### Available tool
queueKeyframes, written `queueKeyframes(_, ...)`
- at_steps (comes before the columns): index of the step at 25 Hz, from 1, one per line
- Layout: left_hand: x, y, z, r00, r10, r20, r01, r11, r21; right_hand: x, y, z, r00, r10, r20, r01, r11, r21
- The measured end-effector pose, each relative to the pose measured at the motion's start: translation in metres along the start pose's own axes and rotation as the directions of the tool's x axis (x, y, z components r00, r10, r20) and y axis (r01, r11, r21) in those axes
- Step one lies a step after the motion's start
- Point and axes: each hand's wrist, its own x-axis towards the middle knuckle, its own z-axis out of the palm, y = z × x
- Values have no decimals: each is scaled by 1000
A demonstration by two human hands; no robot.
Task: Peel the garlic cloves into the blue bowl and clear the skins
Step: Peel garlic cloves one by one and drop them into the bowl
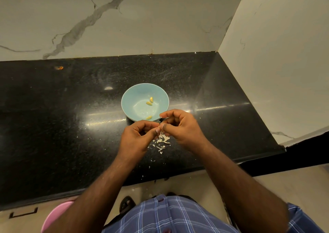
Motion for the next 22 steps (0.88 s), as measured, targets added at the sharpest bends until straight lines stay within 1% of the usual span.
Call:
queueKeyframes(4,-1,-2,0,1000,5,0,-5,1000,-2,0,3,3,997,-72,-4,70,981,-179)
queueKeyframes(9,3,-7,-3,999,-44,-13,42,995,-89,-3,5,3,997,-82,16,83,966,-243)
queueKeyframes(13,4,-8,-1,996,-89,-23,85,987,-137,-5,8,0,996,-66,-61,52,976,-211)
queueKeyframes(15,4,-9,-1,994,-102,-25,97,984,-152,-5,8,-2,993,-81,-88,61,975,-214)
queueKeyframes(19,3,-7,-1,994,-105,-18,102,987,-127,-6,5,-1,989,-129,-70,107,961,-257)
queueKeyframes(22,2,-5,-1,996,-81,-27,79,994,-78,-6,3,0,989,-132,-67,113,965,-237)
